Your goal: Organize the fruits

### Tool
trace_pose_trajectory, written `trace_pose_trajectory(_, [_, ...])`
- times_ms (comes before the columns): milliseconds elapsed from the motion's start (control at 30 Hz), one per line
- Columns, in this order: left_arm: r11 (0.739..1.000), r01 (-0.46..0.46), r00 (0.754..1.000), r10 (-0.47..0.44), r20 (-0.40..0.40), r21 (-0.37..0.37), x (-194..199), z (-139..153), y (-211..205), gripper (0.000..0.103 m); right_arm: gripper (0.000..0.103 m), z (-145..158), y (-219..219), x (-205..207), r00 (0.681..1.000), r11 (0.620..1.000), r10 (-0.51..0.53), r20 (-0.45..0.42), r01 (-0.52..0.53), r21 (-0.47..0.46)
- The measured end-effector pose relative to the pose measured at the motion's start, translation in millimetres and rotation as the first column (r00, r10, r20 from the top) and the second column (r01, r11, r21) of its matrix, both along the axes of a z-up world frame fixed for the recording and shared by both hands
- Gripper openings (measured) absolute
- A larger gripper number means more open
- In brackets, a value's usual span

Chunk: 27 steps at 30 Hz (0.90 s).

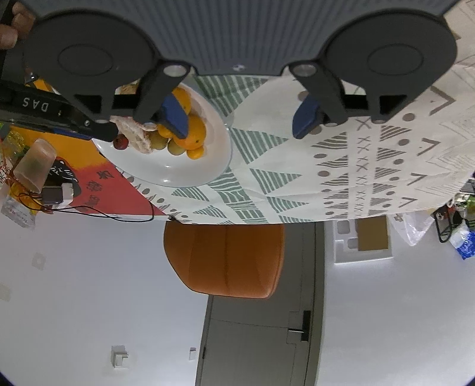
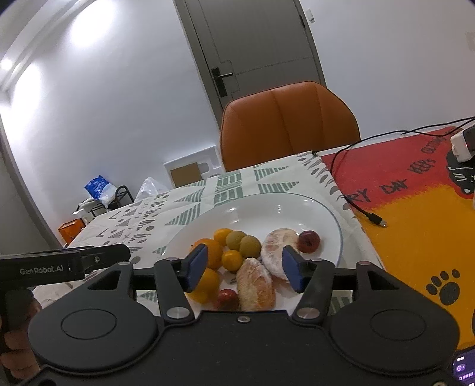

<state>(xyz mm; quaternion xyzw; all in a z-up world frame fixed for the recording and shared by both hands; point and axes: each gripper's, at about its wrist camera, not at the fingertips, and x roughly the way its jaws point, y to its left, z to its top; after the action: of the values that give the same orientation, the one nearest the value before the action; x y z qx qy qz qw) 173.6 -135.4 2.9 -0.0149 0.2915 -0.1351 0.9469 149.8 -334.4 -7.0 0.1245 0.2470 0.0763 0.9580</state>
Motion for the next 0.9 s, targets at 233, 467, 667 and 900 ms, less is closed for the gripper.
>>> trace_pose_trajectory(233, [0.999,-0.036,0.999,0.036,0.013,0.011,-14,7,13,0.085,0.065,8,9,-14,1.000,1.000,0.013,0.025,-0.012,-0.009])
trace_pose_trajectory(467, [0.997,-0.069,0.997,0.068,0.028,0.028,-32,15,24,0.091,0.073,16,19,-30,0.999,0.999,0.033,0.039,-0.033,-0.011])
trace_pose_trajectory(667, [0.995,-0.093,0.995,0.092,0.040,0.029,-51,24,38,0.096,0.093,27,31,-47,0.997,0.999,0.039,0.073,-0.038,-0.025])
trace_pose_trajectory(900, [0.993,-0.112,0.994,0.111,0.014,0.042,-66,28,50,0.097,0.103,34,41,-62,0.994,0.998,0.065,0.089,-0.063,-0.023])
